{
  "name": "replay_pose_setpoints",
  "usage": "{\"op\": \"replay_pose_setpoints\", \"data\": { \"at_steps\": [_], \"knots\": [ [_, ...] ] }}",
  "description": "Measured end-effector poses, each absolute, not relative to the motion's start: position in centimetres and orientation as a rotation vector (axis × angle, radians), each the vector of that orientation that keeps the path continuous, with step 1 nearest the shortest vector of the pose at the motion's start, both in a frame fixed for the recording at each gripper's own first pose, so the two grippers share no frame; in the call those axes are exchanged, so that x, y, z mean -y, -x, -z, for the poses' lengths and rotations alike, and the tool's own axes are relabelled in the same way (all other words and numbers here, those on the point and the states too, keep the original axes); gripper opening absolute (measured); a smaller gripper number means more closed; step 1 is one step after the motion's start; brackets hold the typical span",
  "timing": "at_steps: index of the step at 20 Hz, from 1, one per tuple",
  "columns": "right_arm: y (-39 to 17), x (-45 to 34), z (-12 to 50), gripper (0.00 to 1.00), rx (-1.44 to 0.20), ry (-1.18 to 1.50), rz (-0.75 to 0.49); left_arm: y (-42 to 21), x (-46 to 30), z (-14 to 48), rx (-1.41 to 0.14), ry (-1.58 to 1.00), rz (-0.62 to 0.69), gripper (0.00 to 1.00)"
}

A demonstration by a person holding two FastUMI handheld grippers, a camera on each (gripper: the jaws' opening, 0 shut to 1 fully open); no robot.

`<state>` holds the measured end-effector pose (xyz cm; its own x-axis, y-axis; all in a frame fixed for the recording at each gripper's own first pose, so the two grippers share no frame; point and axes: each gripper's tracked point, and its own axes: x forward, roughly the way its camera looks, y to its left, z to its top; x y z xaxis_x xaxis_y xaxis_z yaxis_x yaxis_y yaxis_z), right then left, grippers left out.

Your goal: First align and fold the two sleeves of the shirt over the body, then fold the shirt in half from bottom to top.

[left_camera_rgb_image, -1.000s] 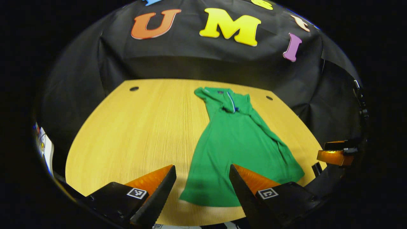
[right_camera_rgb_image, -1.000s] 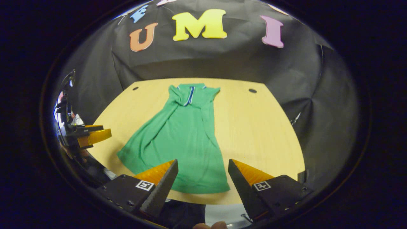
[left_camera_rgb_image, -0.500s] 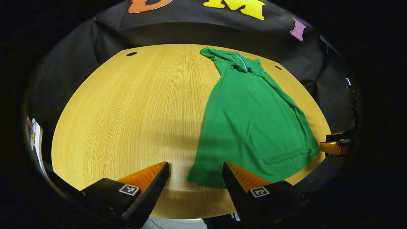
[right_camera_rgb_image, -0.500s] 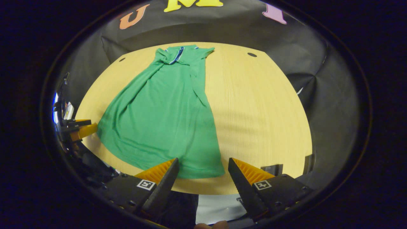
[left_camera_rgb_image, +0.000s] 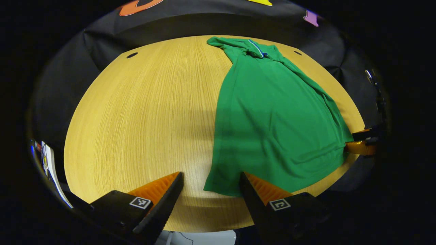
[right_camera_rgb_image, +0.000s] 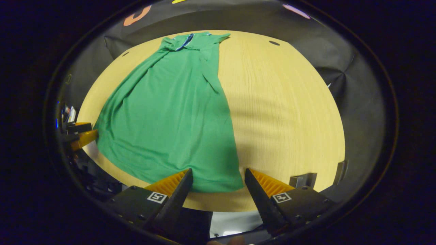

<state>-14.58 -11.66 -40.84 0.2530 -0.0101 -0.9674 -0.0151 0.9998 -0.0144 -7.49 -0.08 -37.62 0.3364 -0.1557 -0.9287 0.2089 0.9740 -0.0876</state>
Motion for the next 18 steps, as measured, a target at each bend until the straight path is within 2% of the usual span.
{"op": "replay_pose_setpoints", "data": {
  "at_steps": [1, 3, 4, 5, 6, 7, 8, 9, 10, 11, 12, 15, 18],
  "knots": [
    [14.7, 11.6, 40.8, 0.96, -1.315, 0.015, 0.001, 6.8, 0.3, 37.1, -1.21, -0.042, 0.23, 1.0],
    [14.8, 11.8, 40.8, 0.88, -1.324, 0.008, 0.003, 5.5, 1.1, 35.6, -1.221, -0.048, 0.244, 1.0],
    [14.7, 11.9, 40.8, 0.82, -1.328, -0.001, 0.006, 4.8, 1.6, 34.9, -1.226, -0.053, 0.253, 0.88],
    [14.8, 11.9, 40.9, 0.68, -1.33, -0.01, 0.011, 4.0, 2.1, 34.0, -1.227, -0.055, 0.266, 0.81],
    [14.6, 11.8, 41.0, 0.53, -1.334, -0.027, 0.012, 3.0, 2.5, 33.3, -1.227, -0.054, 0.272, 0.68],
    [14.6, 11.6, 40.8, 0.37, -1.334, -0.047, 0.011, 2.1, 3.0, 32.4, -1.227, -0.049, 0.281, 0.6],
    [14.6, 11.3, 40.9, 0.21, -1.338, -0.065, 0.007, 1.1, 3.5, 31.4, -1.231, -0.045, 0.292, 0.46],
    [14.6, 11.3, 40.9, 0.08, -1.335, -0.068, 0.009, 0.1, 4.0, 30.7, -1.234, -0.037, 0.301, 0.38],
    [14.6, 11.3, 40.9, 0.1, -1.338, -0.064, 0.004, 2.2, 3.6, 31.4, -1.237, -0.031, 0.299, 0.21],
    [14.5, 11.0, 41.2, 0.07, -1.323, -0.072, 0.0, 5.0, 2.7, 35.0, -1.241, -0.023, 0.302, 0.14],
    [14.8, 11.0, 41.0, 0.0, -1.334, -0.074, -0.002, 0.0, 4.3, 31.3, -1.258, -0.008, 0.308, 0.1],
    [14.4, 10.6, 40.2, 0.02, -1.323, -0.085, -0.026, 1.0, 5.2, 28.9, -1.27, 0.052, 0.354, 0.07],
    [13.4, 10.6, 38.4, 0.0, -1.287, -0.098, -0.044, 0.4, 5.5, 27.0, -1.25, 0.089, 0.409, 0.06]
  ]
}}
